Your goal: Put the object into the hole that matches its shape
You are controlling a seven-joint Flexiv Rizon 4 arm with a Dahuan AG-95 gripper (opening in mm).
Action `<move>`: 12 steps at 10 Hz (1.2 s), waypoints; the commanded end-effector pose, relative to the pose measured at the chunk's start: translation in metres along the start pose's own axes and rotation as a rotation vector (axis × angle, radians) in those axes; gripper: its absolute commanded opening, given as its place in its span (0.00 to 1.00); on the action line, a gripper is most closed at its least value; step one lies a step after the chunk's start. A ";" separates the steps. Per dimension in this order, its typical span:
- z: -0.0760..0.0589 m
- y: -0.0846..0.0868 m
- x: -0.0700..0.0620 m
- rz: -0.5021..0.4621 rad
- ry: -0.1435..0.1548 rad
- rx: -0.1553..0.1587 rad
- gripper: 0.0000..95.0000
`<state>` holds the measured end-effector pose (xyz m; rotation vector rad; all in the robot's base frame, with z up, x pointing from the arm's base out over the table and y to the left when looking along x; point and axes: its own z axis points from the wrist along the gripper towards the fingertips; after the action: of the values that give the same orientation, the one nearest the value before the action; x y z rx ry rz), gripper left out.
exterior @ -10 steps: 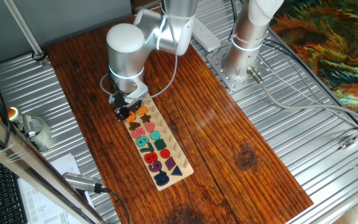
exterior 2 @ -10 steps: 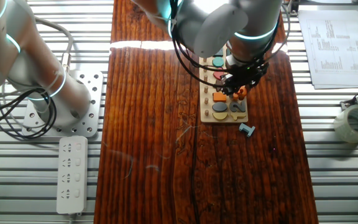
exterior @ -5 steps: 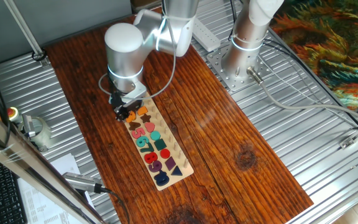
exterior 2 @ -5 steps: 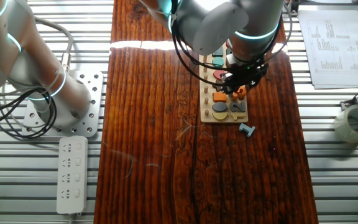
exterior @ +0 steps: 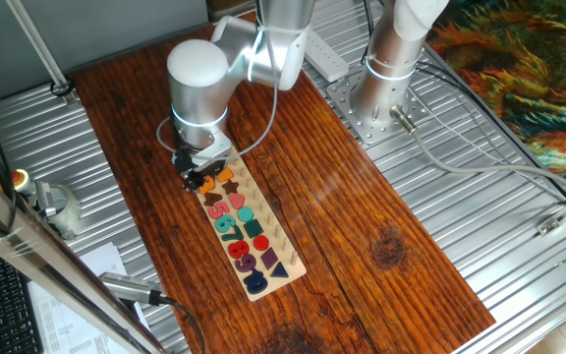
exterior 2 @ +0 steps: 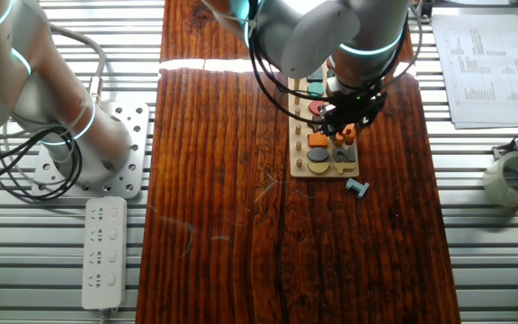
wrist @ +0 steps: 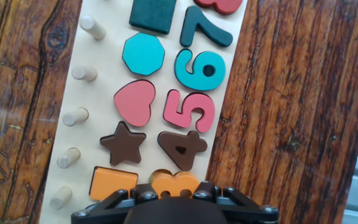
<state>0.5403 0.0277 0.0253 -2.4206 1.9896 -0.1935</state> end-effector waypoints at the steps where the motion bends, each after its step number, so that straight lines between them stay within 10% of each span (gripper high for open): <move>1: 0.000 0.000 0.001 0.054 0.012 0.011 0.00; 7: -0.001 -0.001 0.004 0.072 0.049 0.027 0.00; 12: -0.003 -0.002 0.007 0.127 0.001 0.027 0.00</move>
<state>0.5438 0.0206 0.0288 -2.2689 2.1153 -0.2205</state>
